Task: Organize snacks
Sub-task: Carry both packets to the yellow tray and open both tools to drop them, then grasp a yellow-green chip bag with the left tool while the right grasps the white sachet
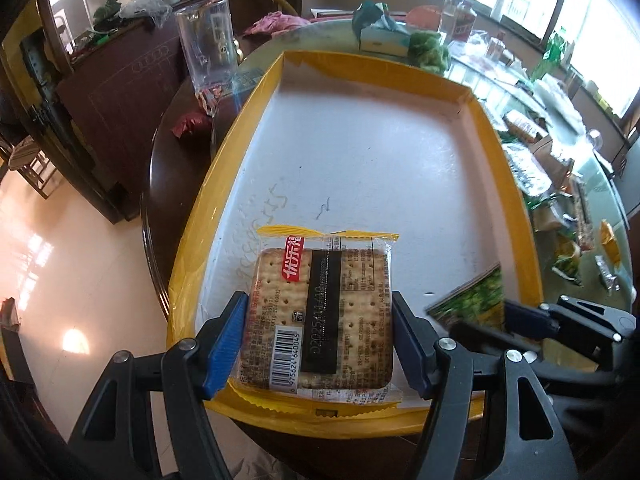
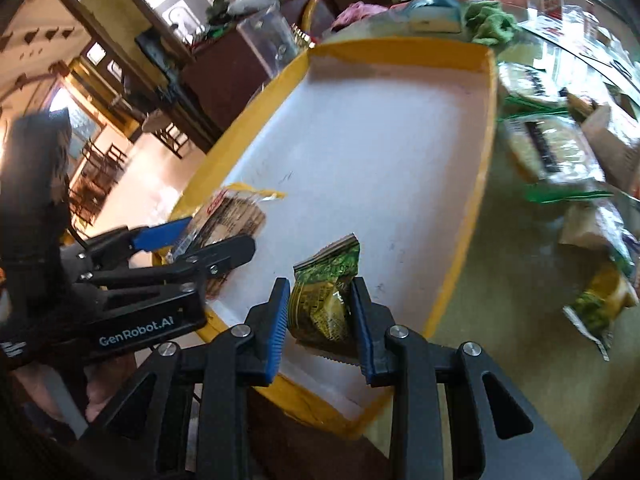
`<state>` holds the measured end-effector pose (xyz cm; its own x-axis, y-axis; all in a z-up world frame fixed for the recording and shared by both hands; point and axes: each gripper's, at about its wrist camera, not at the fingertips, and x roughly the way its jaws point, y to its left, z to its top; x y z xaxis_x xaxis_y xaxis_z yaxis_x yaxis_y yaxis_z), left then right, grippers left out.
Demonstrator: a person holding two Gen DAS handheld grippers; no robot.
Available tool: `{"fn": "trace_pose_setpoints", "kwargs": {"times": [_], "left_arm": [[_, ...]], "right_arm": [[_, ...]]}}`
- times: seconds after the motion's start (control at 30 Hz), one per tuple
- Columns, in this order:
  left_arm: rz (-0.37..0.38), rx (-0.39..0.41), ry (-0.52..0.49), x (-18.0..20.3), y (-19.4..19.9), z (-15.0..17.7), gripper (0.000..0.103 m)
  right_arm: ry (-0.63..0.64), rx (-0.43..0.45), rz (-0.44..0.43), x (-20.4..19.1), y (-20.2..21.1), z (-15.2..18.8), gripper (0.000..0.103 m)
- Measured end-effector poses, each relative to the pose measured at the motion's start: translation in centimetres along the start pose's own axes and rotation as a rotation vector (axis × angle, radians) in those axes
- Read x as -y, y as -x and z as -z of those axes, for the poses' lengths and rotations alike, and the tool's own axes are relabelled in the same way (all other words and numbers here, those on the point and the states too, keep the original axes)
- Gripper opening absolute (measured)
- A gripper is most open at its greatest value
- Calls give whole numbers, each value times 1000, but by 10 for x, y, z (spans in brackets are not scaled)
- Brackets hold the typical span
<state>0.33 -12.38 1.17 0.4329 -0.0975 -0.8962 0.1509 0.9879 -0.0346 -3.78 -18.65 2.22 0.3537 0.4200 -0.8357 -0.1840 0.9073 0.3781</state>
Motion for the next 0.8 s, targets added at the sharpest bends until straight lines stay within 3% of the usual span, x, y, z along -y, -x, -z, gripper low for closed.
{"fn": "trace_pose_setpoints", "kwargs": {"times": [0.13, 0.23, 0.33, 0.47, 0.53, 0.6, 0.7, 0.8], "left_arm": [[42, -46, 23, -7, -10, 0, 69], [91, -103, 36, -12, -18, 1, 71], [79, -54, 76, -17, -3, 0, 72], [58, 17, 152, -24, 23, 2, 74], [44, 85, 138, -15, 37, 11, 79], [36, 79, 119, 0, 47, 20, 78], [159, 174, 73, 25, 70, 38, 81], [205, 129, -20, 65, 72, 46, 81]], "right_arm": [[57, 20, 77, -11, -8, 1, 35], [53, 31, 64, -10, -4, 1, 52], [36, 81, 71, -9, 11, 5, 70], [11, 124, 46, -2, 39, 12, 71], [5, 160, 47, 0, 52, 18, 73], [-18, 179, 72, 7, 68, 29, 75], [-56, 228, 62, 20, 98, 51, 74], [-85, 252, 128, 45, 124, 73, 75]]}}
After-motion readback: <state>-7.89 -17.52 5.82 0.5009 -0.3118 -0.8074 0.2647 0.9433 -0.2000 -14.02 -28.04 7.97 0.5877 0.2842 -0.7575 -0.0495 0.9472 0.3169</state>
